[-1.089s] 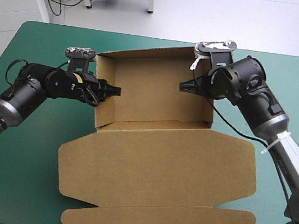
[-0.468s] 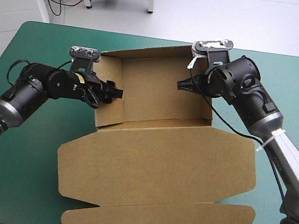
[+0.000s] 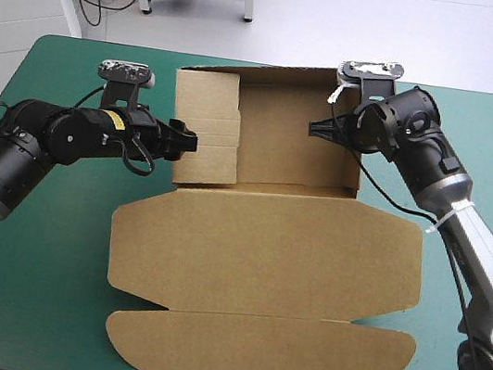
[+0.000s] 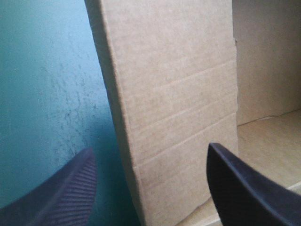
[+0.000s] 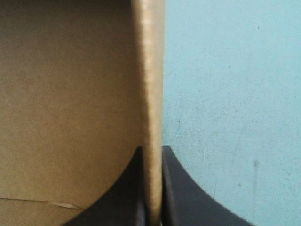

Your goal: Fold the box

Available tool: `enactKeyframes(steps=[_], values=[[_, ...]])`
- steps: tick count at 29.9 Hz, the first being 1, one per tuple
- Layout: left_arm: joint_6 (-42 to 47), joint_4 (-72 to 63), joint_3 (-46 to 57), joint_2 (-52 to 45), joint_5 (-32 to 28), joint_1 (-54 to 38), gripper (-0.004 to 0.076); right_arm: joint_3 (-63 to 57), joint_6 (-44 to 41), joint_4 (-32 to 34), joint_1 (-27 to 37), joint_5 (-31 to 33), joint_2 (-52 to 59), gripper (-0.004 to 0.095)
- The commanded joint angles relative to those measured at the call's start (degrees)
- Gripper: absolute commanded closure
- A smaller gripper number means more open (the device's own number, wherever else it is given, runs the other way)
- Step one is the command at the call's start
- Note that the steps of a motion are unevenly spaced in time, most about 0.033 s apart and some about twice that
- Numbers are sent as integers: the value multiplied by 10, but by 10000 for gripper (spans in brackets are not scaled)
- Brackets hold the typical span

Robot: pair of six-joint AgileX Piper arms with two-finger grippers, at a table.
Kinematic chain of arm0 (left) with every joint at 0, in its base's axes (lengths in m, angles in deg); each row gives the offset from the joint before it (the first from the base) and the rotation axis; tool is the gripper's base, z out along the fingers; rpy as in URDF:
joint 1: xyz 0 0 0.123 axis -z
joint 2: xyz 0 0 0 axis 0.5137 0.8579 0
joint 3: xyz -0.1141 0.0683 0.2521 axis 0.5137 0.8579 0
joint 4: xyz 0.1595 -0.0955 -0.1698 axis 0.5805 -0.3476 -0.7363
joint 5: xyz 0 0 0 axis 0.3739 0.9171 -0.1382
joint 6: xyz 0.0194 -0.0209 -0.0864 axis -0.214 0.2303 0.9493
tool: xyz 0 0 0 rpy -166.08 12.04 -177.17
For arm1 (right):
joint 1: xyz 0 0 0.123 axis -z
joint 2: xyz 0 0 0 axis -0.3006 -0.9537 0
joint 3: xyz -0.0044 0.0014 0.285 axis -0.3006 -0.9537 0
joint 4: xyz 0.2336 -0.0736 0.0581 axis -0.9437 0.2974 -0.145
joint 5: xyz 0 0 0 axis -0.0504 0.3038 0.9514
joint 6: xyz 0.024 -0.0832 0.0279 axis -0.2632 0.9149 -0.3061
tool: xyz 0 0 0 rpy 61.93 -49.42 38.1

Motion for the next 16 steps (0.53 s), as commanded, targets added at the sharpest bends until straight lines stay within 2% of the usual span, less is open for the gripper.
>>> enactKeyframes(steps=[1,10,16], values=[[2,-12,-20,-21,-29,3,248,17,-1,11,3,-36,27,922],[29,-16,-20,-4,-71,3,248,17,8,-37,3,-37,27,922],[29,-13,-20,28,-75,3,248,17,9,-37,3,-38,27,922]])
